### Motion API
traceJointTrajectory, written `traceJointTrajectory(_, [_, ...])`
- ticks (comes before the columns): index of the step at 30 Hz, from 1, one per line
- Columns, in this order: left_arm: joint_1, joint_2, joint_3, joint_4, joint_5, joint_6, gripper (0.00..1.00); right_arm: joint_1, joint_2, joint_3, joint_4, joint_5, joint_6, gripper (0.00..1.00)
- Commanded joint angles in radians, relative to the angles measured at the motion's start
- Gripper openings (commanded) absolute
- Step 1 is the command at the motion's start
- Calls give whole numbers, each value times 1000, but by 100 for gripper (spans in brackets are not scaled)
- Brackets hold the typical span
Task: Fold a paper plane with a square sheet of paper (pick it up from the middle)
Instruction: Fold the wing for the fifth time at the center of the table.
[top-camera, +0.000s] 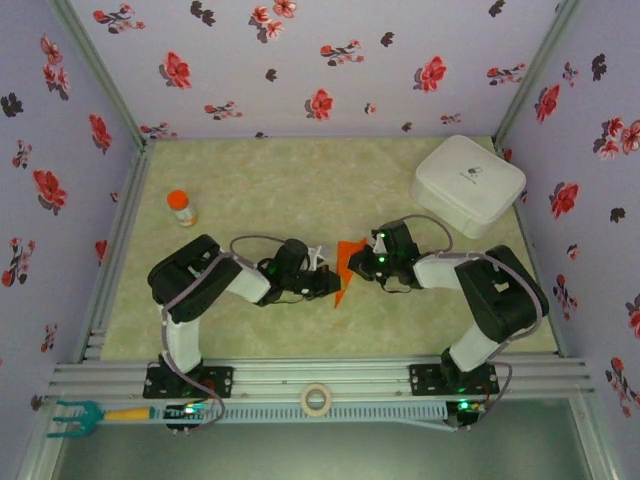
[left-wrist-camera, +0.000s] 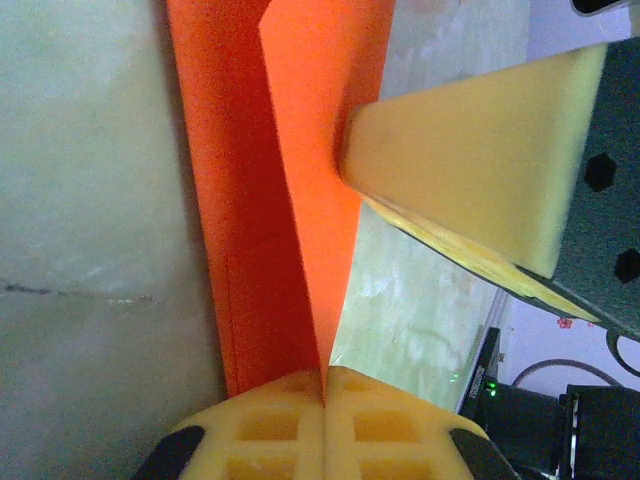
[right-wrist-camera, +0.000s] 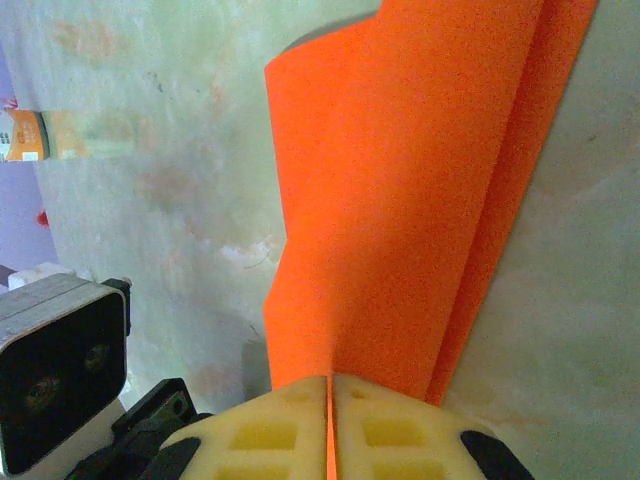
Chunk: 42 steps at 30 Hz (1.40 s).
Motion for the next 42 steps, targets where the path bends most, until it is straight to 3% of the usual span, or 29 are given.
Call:
traceJointTrajectory(1, [10,49,-19,-41,-24,-20,0,-12,17,22,24,-14,-24,11])
traceJointTrajectory(32, [30,92,-69,39,-46,-157,0,-39,94,63,50,-88,-33,13])
traceJointTrajectory(42, [39,95,-79,23,-55,-170,0,-38,141,94,-22,-52,-66,12])
